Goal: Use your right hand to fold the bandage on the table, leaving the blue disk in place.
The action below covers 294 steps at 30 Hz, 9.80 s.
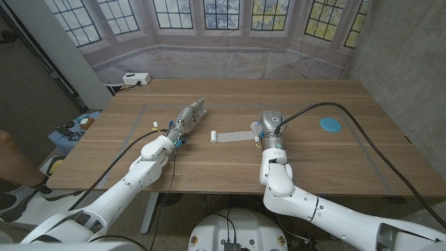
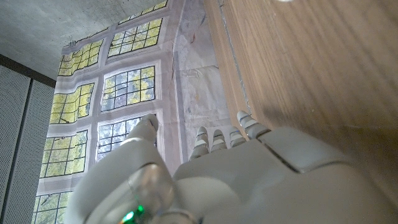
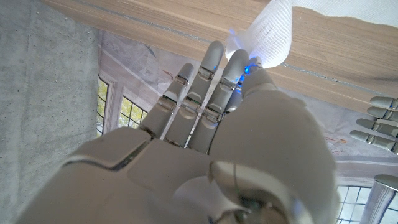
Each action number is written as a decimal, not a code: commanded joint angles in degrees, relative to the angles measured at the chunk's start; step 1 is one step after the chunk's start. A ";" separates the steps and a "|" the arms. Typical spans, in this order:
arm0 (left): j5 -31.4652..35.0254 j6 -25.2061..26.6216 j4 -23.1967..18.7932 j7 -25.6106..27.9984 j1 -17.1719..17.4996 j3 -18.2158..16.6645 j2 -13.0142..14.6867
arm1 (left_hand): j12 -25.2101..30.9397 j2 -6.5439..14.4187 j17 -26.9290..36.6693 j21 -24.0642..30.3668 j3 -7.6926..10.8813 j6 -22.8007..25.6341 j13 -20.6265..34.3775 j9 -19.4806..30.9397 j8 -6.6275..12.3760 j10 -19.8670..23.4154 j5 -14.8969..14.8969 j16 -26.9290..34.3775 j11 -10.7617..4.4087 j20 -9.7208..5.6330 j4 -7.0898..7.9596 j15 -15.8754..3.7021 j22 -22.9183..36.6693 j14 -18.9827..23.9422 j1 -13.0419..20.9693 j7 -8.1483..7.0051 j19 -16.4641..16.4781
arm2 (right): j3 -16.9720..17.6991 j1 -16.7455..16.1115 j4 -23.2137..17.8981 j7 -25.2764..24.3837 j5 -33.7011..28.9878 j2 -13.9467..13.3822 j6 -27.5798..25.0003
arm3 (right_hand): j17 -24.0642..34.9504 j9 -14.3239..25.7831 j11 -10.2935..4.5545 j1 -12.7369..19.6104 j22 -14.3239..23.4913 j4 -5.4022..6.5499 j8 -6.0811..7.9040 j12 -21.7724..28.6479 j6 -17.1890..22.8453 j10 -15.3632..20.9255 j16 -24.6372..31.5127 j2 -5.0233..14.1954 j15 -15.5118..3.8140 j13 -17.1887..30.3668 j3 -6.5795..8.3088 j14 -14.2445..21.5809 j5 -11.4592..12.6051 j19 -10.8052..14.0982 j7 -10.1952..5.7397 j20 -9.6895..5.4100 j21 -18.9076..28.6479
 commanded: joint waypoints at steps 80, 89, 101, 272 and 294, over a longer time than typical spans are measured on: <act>-2.13 -2.72 4.24 -2.01 0.67 -1.60 -1.51 | -0.13 0.35 0.15 -0.14 0.43 0.71 0.24 0.20 0.10 -0.02 0.25 -0.09 0.74 0.11 -0.50 0.44 0.15 0.08 0.10 -0.14 -0.06 | -12.93 18.29 0.52 30.72 -0.80 6.27 -13.91 | 2.32 0.20 1.47 2.10 0.14 -0.51 -0.09 0.28 0.68 1.52 -1.23 -0.32 -4.08 0.88 -0.01 3.18 -0.89 1.27 2.35 -2.31 0.24; -2.07 -2.96 3.87 -1.71 0.99 -1.70 -1.50 | -0.13 0.38 0.15 -0.14 0.48 0.94 0.24 0.20 0.17 -0.02 0.26 -0.10 0.74 0.14 -0.50 0.44 0.15 0.03 0.12 0.00 -0.07 | -13.24 19.10 -0.14 29.91 2.19 6.16 -13.91 | 2.42 0.22 1.51 2.16 0.15 -0.48 -0.19 0.23 0.66 1.30 -1.45 -0.33 -4.07 1.01 -0.02 3.30 -0.93 1.41 2.27 -2.18 0.27; -2.01 -2.95 3.27 -1.39 1.48 -1.66 -1.40 | -0.14 0.38 0.15 -0.13 0.53 1.16 0.24 0.20 0.20 -0.04 0.26 -0.09 0.66 0.13 -0.51 0.40 0.15 0.04 0.14 0.13 -0.09 | -13.43 19.73 -0.53 28.46 5.83 6.31 -13.91 | 2.64 0.25 1.63 2.20 0.15 -0.45 -0.25 0.22 0.77 1.40 -1.61 -0.42 -4.07 1.02 -0.05 3.56 -0.96 1.53 2.41 -2.10 0.27; -1.01 -1.79 -2.85 -0.33 2.38 -2.27 2.58 | -0.10 0.39 0.15 -0.13 1.24 5.08 0.24 0.43 0.09 0.32 0.27 -0.09 0.81 0.43 -0.25 0.38 0.16 0.07 0.20 0.73 -0.33 | -27.84 27.44 -2.67 -0.10 29.96 4.16 -13.70 | -6.38 -1.43 7.37 -28.76 0.47 14.78 -4.57 -18.70 -13.28 -18.33 -13.39 5.85 2.92 -8.05 -4.97 -14.97 -0.78 -1.29 1.90 0.13 -0.48; -0.87 -1.12 -3.35 -0.24 2.31 -2.08 3.02 | -0.13 0.38 0.14 -0.13 1.29 4.63 0.24 0.43 -0.03 0.26 0.27 -0.07 0.72 0.38 -0.27 0.32 0.15 0.07 0.21 0.75 -0.35 | -32.07 29.15 -2.08 -0.22 29.33 3.53 -10.43 | -11.00 -2.36 7.18 -33.01 0.32 15.11 -5.80 -23.12 -24.75 -30.75 -13.60 5.08 6.12 -13.47 -3.28 -25.66 -0.52 -4.40 2.34 0.99 -1.21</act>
